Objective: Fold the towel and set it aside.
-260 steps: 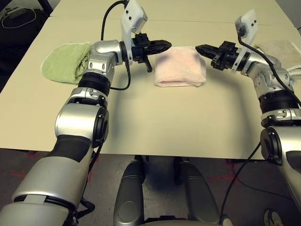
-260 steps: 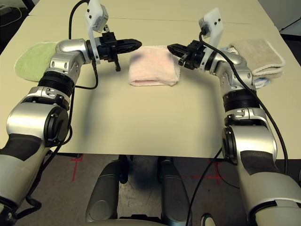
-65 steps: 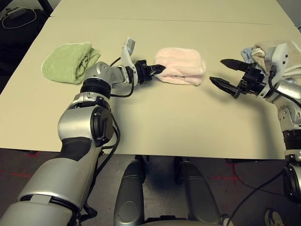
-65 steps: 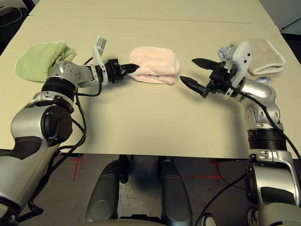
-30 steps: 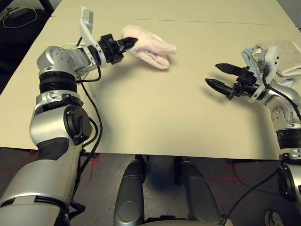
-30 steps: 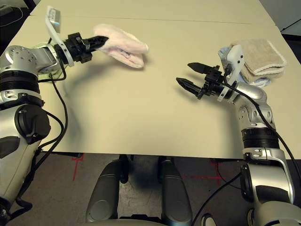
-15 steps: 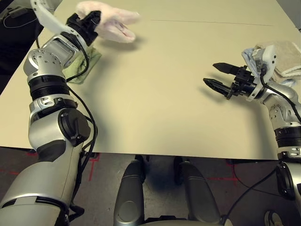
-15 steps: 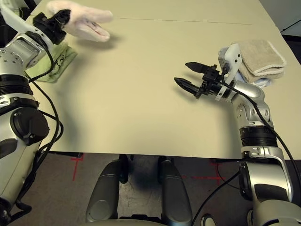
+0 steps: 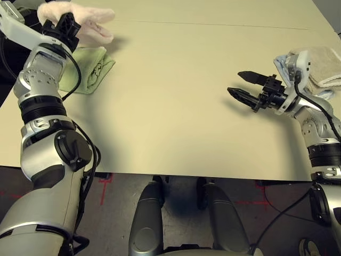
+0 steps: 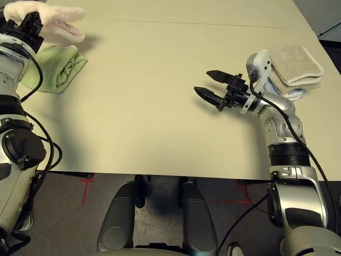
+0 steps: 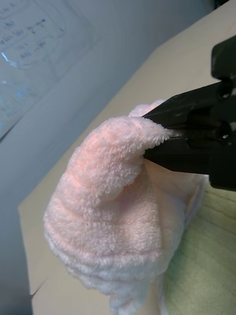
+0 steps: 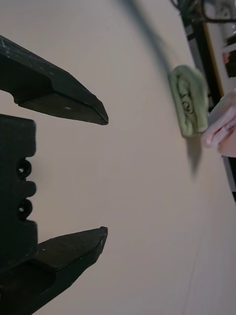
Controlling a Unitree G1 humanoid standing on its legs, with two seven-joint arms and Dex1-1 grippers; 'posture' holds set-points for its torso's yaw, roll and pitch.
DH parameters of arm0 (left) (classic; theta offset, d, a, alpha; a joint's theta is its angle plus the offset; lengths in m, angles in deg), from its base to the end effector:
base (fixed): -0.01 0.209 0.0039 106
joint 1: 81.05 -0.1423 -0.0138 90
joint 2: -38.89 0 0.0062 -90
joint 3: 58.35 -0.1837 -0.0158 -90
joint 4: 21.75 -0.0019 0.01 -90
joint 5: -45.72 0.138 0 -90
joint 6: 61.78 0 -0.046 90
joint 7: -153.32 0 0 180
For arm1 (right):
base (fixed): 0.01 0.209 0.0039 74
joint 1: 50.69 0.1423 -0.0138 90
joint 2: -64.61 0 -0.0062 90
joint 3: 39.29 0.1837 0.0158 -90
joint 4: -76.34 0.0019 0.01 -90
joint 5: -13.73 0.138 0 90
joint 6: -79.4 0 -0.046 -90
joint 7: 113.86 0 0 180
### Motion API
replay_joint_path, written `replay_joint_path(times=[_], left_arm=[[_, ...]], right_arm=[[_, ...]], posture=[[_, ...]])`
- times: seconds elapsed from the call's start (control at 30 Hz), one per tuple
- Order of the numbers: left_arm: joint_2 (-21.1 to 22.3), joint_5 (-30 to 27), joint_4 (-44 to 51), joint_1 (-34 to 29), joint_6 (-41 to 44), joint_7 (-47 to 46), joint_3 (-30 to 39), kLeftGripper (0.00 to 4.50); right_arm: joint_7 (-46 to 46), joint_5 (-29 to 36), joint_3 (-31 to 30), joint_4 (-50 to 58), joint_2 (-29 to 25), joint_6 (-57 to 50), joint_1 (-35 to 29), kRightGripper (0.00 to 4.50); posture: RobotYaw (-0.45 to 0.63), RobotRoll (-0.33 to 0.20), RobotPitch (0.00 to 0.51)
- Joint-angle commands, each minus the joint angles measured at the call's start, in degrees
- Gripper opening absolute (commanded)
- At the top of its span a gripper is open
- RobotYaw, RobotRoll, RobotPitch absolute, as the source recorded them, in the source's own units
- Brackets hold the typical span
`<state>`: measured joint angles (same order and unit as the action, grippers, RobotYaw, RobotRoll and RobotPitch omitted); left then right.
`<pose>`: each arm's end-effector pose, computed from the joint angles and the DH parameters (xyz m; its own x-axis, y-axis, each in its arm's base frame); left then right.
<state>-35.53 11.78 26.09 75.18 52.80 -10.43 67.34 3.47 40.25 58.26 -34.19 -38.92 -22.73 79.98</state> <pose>0.3284 0.2962 0.2728 0.9263 0.0314 0.3755 0.2026 0.7986 -0.5667 0.3129 -0.2454 0.1916 0.5129 0.8453 0.1496 -0.8315 0.5325 -0.1581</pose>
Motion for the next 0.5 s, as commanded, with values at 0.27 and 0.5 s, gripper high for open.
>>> replay_joint_path(times=[0.27, 0.5], left_arm=[[1.2, -2.7, 5.5, -2.7, -0.9, -1.9, 1.4, 0.04], [0.3, -4.9, 11.9, -8.6, 4.1, -3.8, 1.8, 0.04]], right_arm=[[-0.8, 0.5, -0.6, 1.4, 0.6, -1.4, 2.0, 4.50], [-1.1, -0.2, -0.8, 1.3, 0.3, -0.8, 2.4, 4.50]], posture=[[0.16, 0.000, 0.237], [0.15, 0.000, 0.235]])
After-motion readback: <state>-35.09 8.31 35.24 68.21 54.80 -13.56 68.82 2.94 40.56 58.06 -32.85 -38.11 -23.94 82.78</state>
